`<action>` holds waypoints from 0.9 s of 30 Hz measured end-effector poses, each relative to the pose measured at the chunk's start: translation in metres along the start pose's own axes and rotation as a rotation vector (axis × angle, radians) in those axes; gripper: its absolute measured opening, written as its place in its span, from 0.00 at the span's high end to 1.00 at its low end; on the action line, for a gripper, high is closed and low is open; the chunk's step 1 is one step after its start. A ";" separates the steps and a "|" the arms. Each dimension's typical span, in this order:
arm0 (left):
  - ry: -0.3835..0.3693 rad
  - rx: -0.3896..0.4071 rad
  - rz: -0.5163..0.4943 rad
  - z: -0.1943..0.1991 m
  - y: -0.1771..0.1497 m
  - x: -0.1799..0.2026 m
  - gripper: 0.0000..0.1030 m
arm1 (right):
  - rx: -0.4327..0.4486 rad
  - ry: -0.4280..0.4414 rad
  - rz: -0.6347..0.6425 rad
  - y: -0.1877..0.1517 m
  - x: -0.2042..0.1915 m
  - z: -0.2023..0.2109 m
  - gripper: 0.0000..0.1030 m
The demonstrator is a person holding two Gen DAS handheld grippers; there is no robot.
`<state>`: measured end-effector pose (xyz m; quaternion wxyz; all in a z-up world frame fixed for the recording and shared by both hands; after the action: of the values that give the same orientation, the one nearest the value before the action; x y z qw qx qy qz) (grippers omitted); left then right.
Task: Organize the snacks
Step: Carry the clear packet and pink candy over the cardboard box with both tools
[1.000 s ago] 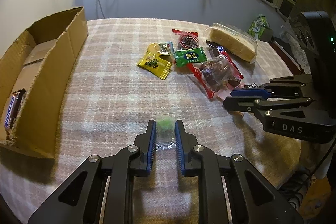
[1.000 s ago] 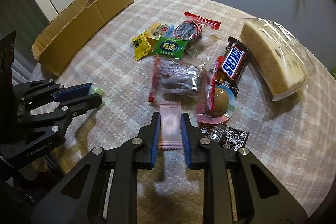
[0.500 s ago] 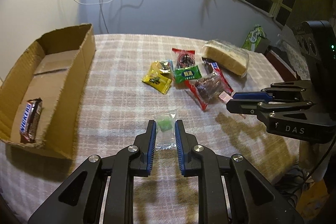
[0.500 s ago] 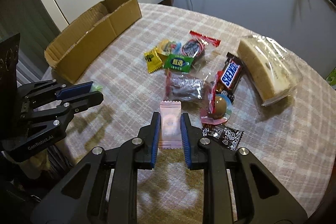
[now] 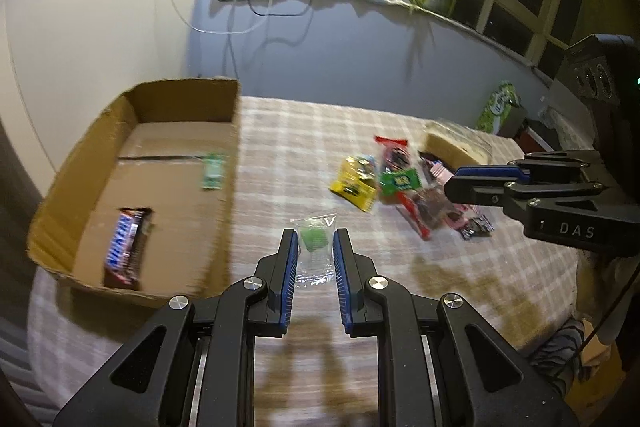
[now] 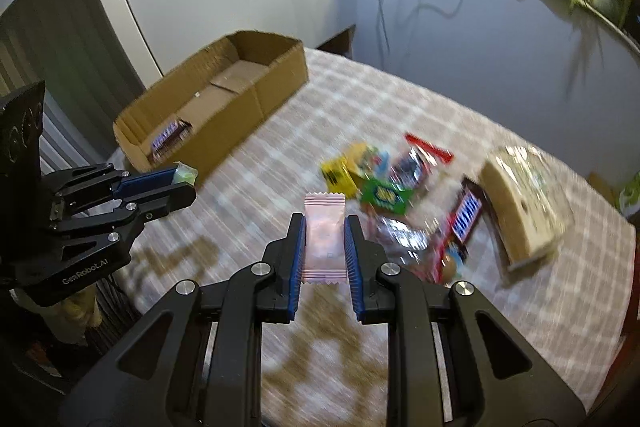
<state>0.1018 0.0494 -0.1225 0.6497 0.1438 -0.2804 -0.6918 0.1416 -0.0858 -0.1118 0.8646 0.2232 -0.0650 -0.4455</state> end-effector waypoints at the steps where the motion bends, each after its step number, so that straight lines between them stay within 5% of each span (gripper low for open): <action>1: 0.007 0.006 0.006 0.002 0.001 -0.005 0.84 | 0.006 0.004 0.007 0.006 -0.004 0.000 0.80; 15: 0.089 0.046 0.084 0.017 0.011 -0.074 0.84 | 0.065 0.061 0.097 0.082 -0.058 -0.020 0.80; 27: 0.122 0.043 0.154 0.014 0.010 -0.118 0.84 | 0.032 0.098 0.154 0.131 -0.097 -0.065 0.80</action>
<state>0.1158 0.1681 -0.1252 0.7135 0.1773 -0.2654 -0.6237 0.2017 0.0788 -0.1032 0.8946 0.2531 -0.0465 -0.3652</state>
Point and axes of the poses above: each gripper's, at about its wrist camera, not at the fingertips, and z roughly against the way its jaws point, x to its right, y to its top, the point moved 6 cm from there along -z, roughly the way its jaws point, and after that the axes turned 10 degrees about -x, right-handed, at the moved point
